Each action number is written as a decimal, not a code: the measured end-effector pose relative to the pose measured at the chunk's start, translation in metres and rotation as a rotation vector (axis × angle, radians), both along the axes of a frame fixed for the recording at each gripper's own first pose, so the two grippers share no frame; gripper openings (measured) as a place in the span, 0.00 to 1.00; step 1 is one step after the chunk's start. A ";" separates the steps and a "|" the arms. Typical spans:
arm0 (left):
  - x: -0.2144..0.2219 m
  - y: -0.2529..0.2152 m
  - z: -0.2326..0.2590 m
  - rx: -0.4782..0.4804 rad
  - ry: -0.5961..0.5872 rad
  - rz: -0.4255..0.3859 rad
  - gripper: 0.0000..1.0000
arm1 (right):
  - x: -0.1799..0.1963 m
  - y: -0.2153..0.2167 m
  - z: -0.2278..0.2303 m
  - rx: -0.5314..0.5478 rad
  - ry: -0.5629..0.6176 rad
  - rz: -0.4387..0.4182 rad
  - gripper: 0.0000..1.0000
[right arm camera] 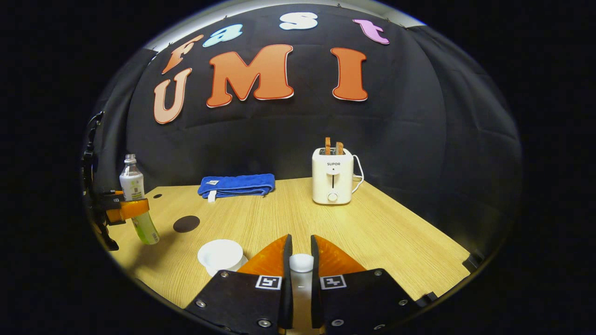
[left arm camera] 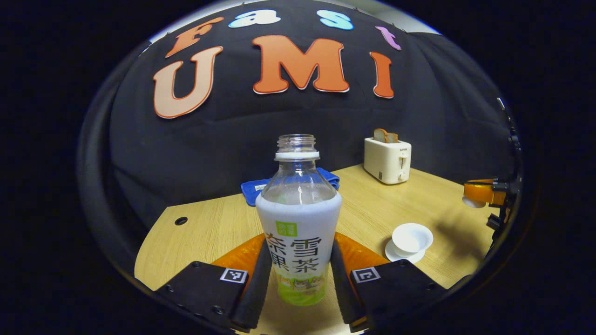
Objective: Open the teacup lid with one hand, grasp the water bottle and pour water into the teacup with the other hand; after pouring, place the water bottle on the coaster and then close the teacup lid.
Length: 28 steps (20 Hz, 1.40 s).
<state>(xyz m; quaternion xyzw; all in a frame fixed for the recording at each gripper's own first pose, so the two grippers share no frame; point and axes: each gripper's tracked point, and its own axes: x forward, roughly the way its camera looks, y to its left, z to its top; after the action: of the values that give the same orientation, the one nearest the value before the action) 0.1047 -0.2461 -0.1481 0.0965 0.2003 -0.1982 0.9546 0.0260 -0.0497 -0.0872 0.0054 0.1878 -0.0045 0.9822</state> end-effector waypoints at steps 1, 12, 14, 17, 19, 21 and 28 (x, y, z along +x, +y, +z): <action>0.004 0.001 0.002 -0.024 -0.010 0.021 0.67 | 0.000 0.003 0.001 -0.004 -0.002 0.004 0.15; 0.054 -0.005 0.001 -0.094 -0.078 0.133 0.67 | 0.013 0.005 -0.004 -0.027 0.017 -0.002 0.15; 0.065 -0.008 0.001 -0.092 -0.098 0.138 0.67 | 0.017 0.001 -0.006 -0.031 0.024 -0.010 0.16; 0.082 -0.011 -0.003 -0.089 -0.116 0.153 0.66 | 0.023 -0.003 -0.009 -0.037 0.033 -0.022 0.15; 0.087 -0.012 -0.009 -0.102 -0.106 0.166 0.65 | 0.027 -0.005 -0.013 -0.040 0.043 -0.027 0.15; 0.089 -0.013 -0.014 -0.116 -0.085 0.173 0.65 | 0.030 -0.006 -0.015 -0.042 0.052 -0.028 0.16; 0.091 -0.011 -0.022 -0.099 -0.060 0.170 0.68 | 0.035 -0.005 -0.021 -0.046 0.069 -0.031 0.16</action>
<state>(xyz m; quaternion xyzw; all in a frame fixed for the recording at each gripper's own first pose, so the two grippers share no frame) 0.1960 -0.2566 -0.1704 0.0378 0.1690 -0.1233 0.9771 0.0609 -0.0545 -0.1081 -0.0143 0.2214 -0.0240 0.9748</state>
